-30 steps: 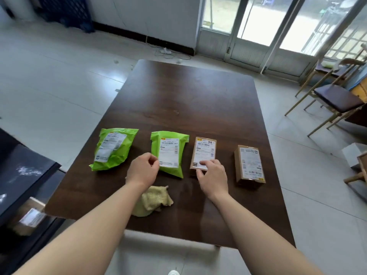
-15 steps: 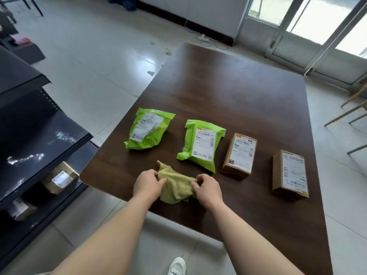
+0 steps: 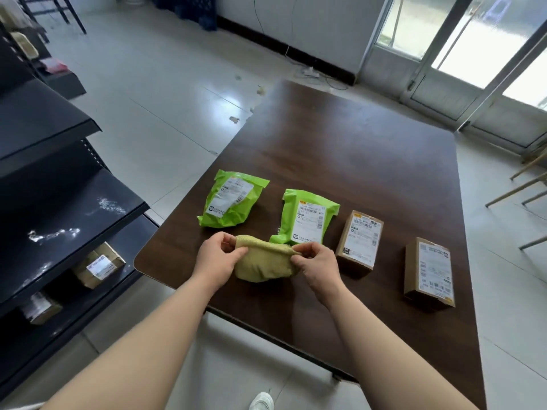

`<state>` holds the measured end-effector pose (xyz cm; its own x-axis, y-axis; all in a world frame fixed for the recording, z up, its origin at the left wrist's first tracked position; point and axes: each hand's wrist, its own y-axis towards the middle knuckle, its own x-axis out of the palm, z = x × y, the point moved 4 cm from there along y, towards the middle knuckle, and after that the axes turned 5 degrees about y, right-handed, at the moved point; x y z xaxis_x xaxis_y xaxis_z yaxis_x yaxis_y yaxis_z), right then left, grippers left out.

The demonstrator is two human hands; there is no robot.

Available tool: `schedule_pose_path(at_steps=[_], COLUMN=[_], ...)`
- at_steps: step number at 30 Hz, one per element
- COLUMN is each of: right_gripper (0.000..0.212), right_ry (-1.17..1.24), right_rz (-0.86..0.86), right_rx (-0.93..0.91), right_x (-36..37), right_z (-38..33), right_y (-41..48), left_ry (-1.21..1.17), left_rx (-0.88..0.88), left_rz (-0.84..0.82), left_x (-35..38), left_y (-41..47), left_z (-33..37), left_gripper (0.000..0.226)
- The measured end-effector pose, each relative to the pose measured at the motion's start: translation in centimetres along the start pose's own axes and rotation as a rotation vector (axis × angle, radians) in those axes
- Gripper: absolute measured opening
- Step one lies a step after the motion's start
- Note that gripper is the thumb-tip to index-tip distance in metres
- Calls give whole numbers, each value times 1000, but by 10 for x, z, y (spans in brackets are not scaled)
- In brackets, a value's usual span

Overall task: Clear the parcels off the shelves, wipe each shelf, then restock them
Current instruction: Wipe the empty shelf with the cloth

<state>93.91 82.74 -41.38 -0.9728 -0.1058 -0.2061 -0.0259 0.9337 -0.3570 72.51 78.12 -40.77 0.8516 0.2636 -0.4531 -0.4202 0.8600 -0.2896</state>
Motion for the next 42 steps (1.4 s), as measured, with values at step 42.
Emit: schedule_pose_path(at_steps=[42], right_gripper=[36], right_ry=[-378], right_rz=[-1047], right_rx=[-226], right_x=[429], right_z=[-179], right_y=[-258], left_ry=[-374], left_rx=[-269], left_rz=[485], left_x=[-512], left_y=[-231], left_z=[-165], left_gripper=[29])
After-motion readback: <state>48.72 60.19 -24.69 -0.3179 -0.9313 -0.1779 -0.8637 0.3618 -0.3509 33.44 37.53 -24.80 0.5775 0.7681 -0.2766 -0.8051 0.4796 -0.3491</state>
